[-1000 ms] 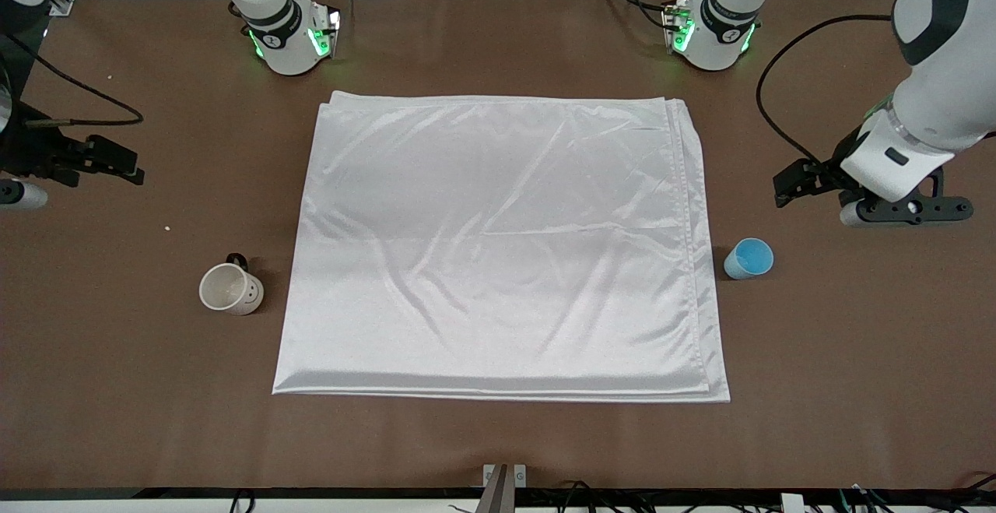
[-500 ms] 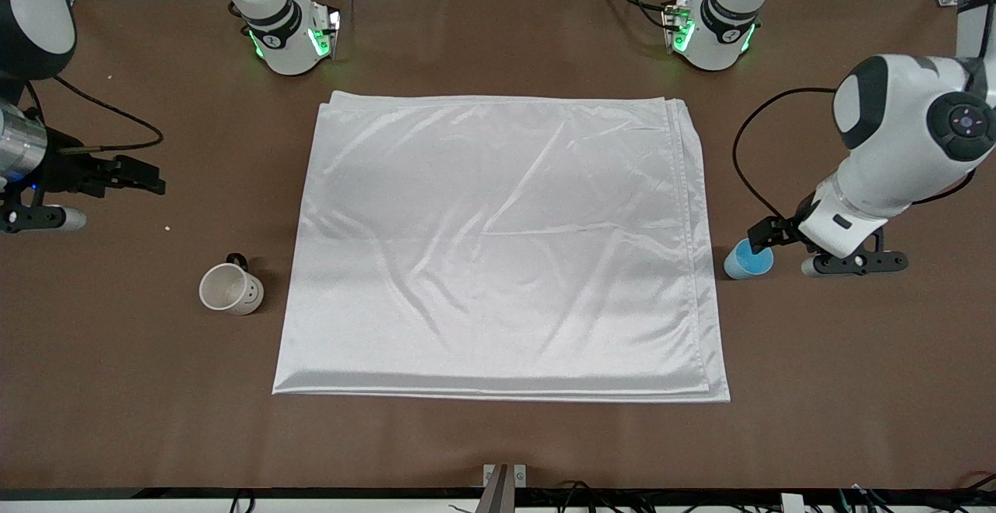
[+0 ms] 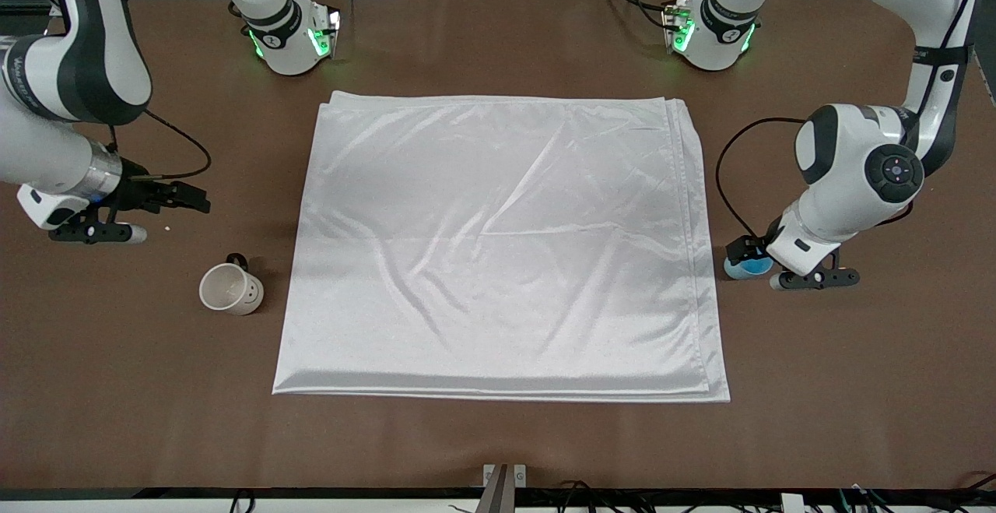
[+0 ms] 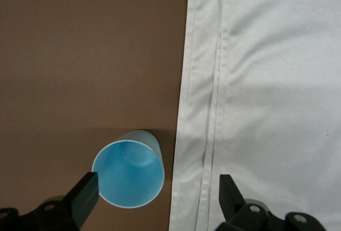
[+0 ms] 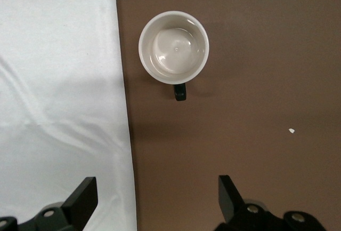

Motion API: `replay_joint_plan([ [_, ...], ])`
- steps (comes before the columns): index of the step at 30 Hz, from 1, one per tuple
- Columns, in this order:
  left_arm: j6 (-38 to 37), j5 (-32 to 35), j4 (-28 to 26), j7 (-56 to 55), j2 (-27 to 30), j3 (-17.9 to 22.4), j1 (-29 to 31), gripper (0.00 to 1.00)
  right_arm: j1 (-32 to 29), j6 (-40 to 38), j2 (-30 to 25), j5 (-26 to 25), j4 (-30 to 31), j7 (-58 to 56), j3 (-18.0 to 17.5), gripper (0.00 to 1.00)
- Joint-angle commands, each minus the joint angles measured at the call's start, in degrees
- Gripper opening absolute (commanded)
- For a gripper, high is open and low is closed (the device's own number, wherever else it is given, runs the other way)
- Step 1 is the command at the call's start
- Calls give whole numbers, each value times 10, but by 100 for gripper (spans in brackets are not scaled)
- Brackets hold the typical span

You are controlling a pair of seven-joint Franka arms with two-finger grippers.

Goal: Place blue cup into white mug on cloth

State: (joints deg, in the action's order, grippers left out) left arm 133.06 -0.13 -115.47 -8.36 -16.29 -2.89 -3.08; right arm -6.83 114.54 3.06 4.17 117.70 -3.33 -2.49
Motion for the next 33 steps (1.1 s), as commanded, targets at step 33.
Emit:
replay_joint_plan([
  [33, 79, 37, -19, 5, -99, -4, 1, 65, 20, 257, 99, -28, 106, -8, -6, 100],
])
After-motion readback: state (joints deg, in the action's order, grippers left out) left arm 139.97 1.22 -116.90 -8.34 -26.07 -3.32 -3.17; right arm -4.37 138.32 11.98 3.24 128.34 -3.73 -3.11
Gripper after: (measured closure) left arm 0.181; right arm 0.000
